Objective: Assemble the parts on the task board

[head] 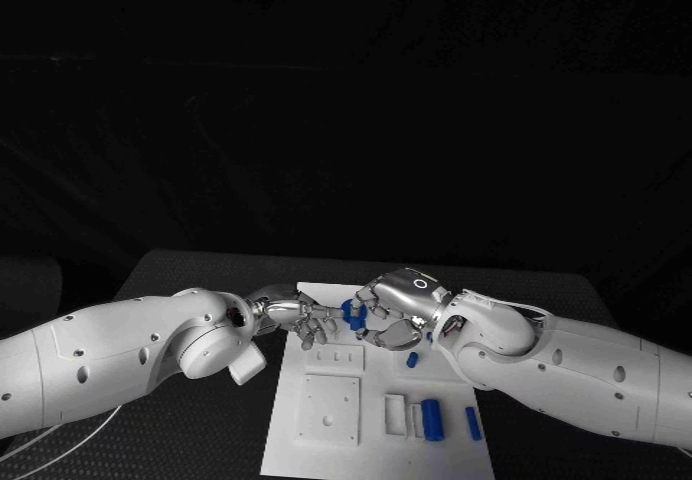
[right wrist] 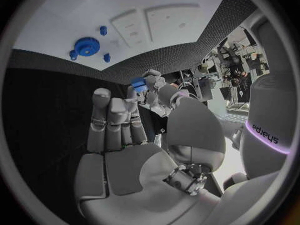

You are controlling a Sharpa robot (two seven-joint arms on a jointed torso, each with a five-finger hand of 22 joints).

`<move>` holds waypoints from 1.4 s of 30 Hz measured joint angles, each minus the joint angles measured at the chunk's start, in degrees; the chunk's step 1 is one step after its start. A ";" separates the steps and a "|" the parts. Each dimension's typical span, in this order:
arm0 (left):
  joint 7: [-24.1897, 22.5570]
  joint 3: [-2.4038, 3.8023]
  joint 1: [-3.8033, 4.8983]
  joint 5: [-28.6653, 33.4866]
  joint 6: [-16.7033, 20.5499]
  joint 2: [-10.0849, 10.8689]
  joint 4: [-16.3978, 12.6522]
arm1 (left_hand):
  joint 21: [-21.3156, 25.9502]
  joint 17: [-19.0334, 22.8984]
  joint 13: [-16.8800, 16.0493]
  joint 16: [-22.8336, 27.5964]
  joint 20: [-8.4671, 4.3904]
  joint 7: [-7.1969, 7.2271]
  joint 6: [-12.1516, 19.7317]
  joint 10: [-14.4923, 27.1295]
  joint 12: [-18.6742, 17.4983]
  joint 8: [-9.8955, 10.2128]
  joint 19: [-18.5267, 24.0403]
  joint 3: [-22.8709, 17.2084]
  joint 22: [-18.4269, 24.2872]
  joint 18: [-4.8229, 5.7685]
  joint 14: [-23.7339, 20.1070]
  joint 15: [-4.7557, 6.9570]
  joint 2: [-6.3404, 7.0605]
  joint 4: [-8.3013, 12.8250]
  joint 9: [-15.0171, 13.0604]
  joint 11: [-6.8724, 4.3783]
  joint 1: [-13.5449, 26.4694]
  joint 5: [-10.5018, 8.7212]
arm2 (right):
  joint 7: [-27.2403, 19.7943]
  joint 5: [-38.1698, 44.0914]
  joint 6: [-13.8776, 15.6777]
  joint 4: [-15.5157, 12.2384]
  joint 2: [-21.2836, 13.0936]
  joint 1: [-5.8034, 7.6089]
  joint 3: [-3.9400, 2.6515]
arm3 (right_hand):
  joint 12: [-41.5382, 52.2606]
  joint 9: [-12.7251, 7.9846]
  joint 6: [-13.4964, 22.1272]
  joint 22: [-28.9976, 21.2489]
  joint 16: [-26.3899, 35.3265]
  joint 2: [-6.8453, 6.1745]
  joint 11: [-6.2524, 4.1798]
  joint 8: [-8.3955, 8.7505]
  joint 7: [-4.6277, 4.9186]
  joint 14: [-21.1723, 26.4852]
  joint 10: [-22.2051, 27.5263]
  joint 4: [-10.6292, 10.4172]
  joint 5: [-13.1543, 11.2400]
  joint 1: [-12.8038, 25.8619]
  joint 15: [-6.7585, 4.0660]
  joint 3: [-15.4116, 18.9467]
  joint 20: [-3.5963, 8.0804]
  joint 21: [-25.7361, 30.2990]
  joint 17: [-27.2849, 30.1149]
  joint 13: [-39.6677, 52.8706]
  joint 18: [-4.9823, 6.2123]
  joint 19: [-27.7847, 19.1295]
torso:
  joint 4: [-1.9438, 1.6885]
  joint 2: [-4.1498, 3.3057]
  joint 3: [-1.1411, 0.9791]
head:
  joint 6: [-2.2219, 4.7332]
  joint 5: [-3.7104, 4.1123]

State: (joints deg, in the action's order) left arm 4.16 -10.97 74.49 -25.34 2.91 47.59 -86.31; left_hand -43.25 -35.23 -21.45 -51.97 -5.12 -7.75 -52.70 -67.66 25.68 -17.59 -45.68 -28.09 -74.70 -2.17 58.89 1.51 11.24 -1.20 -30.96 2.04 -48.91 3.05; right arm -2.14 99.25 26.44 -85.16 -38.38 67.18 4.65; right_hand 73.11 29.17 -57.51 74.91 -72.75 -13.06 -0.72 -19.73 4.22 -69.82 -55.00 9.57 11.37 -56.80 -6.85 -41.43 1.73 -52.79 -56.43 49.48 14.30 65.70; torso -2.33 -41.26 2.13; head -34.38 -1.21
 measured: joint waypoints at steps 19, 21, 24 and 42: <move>1.01 -0.09 0.01 -0.78 -1.21 -1.18 -0.42 | 0.22 -0.41 0.05 0.00 0.00 -0.22 0.62 0.00 0.00 0.00 0.00 1.60 -0.24 0.00 -0.01 0.01 -2.61 0.47 0.41 0.00 -1.54 0.00 | 0.26 0.30 -0.01 -1.24 0.15 0.00 0.00 | -0.01 -0.02 -0.02 0.00 0.01 -0.23 0.00 0.00 0.02 -0.09 0.00 0.00 -0.01 -0.23 0.09 0.00 0.21 0.00 -0.04 0.00 0.00 0.23 | -0.12 0.01 0.10 | -0.04 0.07; 1.01 -0.09 0.01 -0.78 -1.40 -1.26 -0.55 | 0.22 -0.42 0.06 0.00 0.00 -0.22 0.62 0.00 0.14 0.00 0.00 1.79 -0.23 0.00 -0.01 0.01 -2.89 0.65 0.42 0.00 -1.67 0.00 | 0.27 0.30 -0.01 -1.24 0.25 0.00 0.00 | -0.01 -0.02 -0.02 0.00 0.01 -0.23 0.00 0.00 0.02 -0.09 0.00 0.00 -0.01 -0.23 0.09 0.00 0.21 0.00 -0.04 0.00 0.00 0.22 | -0.14 0.01 0.10 | -0.04 0.10; 0.97 -0.09 0.01 -0.76 -1.68 -1.35 -0.66 | 0.37 -0.52 0.10 0.00 0.00 -0.07 0.48 0.00 0.27 0.00 0.01 2.19 -0.23 0.00 -0.01 0.01 -3.68 1.05 0.47 0.00 -2.47 0.00 | 0.27 0.32 -0.04 -1.25 0.38 0.00 0.00 | -0.01 -0.02 -0.02 0.00 0.01 -0.23 0.00 0.00 0.02 -0.09 0.00 0.00 -0.01 -0.23 0.09 0.00 0.20 0.00 -0.04 0.01 0.00 0.23 | -0.15 0.02 0.13 | -0.07 0.15; 0.57 -0.09 0.01 0.74 -2.53 -1.37 -0.73 | 0.99 -0.83 0.43 0.00 0.00 0.72 -1.36 -0.21 0.27 -0.35 0.01 3.26 -0.21 0.00 -0.01 0.01 -8.31 4.67 0.99 -0.21 -4.34 3.82 | 0.19 0.33 -0.21 -1.35 0.64 0.00 0.00 | -0.01 -0.07 -0.18 0.00 0.01 -0.45 0.00 0.16 0.18 -0.10 -0.01 0.00 -0.05 0.00 0.10 0.00 0.19 0.00 -0.04 -0.04 0.00 0.22 | -0.15 0.05 0.14 | -0.38 0.09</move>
State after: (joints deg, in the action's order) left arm 4.73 -11.06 74.50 -24.60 0.39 46.22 -87.04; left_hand -42.26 -36.06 -21.01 -51.96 -5.11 -7.03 -54.06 -67.87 25.96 -17.94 -45.67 -24.83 -74.92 -2.17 58.88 1.52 2.94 3.47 -29.97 1.83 -53.25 6.86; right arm -1.95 99.58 26.23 -86.51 -37.75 67.18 4.65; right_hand 73.10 29.10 -57.69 74.92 -72.74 -13.51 -0.72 -19.56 4.40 -69.92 -55.00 9.57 11.32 -56.81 -6.75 -41.43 1.92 -52.79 -56.48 49.44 14.30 65.91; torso -2.48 -41.21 2.27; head -34.76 -1.12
